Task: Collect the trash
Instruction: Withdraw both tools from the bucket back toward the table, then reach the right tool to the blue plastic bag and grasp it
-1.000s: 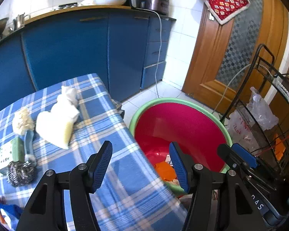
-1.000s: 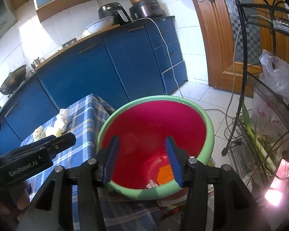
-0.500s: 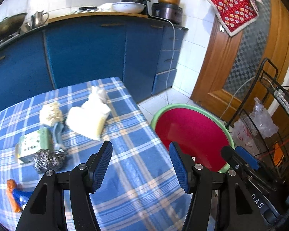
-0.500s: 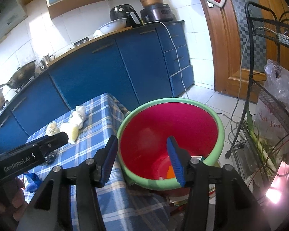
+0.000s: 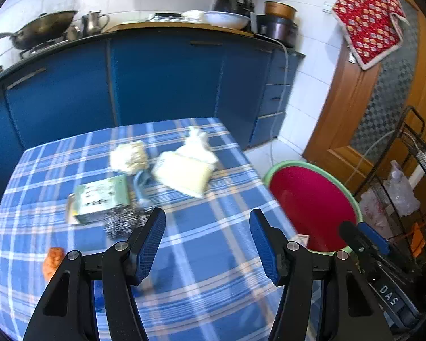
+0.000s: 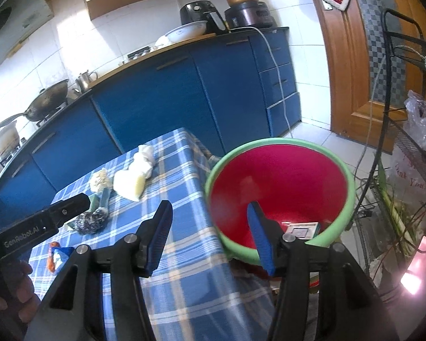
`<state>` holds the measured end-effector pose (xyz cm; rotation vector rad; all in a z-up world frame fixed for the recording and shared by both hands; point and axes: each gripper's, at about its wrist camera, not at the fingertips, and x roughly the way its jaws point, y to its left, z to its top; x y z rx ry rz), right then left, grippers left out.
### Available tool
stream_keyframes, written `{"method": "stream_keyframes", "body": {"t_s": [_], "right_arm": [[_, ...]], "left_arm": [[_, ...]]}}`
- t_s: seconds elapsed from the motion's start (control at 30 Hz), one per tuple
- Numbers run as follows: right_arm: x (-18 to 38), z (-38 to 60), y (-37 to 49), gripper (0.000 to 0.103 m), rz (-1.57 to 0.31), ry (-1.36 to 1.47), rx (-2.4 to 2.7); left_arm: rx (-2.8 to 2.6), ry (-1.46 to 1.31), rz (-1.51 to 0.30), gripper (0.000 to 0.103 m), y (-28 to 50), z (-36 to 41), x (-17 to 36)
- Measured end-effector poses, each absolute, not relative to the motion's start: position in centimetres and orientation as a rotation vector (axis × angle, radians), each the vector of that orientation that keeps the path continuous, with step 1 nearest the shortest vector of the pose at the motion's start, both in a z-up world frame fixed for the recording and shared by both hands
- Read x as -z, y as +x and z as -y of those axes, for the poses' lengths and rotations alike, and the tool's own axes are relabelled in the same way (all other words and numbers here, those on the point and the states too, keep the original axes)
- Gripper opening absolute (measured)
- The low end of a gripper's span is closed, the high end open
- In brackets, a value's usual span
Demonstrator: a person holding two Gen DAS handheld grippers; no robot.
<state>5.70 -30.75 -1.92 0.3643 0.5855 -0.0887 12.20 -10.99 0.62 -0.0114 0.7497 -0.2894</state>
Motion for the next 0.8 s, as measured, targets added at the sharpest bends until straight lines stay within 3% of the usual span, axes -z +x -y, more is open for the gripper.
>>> {"method": "stream_keyframes", "body": {"t_s": [0.8], "right_arm": [[2.7, 22.4, 7.2, 0.061, -0.69, 0.299, -0.101]], "left_arm": [[0.016, -0.113, -0.783, 0.064, 10.3, -1.6, 0.9]]}}
